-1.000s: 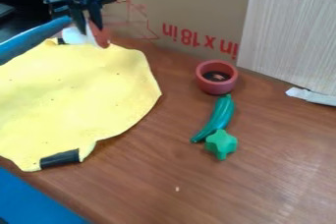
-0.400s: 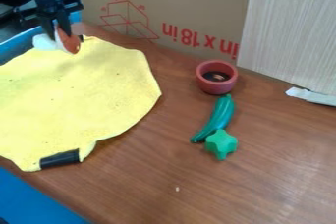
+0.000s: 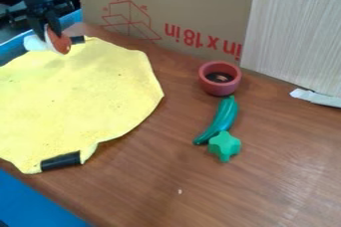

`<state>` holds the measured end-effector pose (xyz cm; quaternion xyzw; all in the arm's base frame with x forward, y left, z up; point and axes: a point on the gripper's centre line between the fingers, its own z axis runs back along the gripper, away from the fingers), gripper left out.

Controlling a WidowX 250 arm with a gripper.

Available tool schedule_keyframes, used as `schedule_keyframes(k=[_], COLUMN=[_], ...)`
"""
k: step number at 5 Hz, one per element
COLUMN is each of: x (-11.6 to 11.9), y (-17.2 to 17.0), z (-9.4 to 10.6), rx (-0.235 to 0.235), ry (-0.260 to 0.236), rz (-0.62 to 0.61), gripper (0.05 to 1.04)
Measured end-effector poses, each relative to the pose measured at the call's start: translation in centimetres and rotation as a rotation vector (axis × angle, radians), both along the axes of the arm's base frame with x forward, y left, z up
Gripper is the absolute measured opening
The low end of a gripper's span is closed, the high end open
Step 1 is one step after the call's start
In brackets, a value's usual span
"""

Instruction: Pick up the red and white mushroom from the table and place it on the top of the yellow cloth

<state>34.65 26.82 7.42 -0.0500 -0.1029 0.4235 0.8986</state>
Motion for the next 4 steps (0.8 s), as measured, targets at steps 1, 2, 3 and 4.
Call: schedule_keyframes(k=[1,2,3,4], x=[0.2,0.5,0.5,0.6], y=[0.8,1.3,1.8,2.1], z=[-0.3,-1.0,-1.0,-1.0], rx=[0.018,0.017,0.040,0.069], ry=[0.016,0.024,0.029,0.025], rz=[0.038,0.065,0.083,0.068], gripper=[0.249,0.249,0.286,0.577])
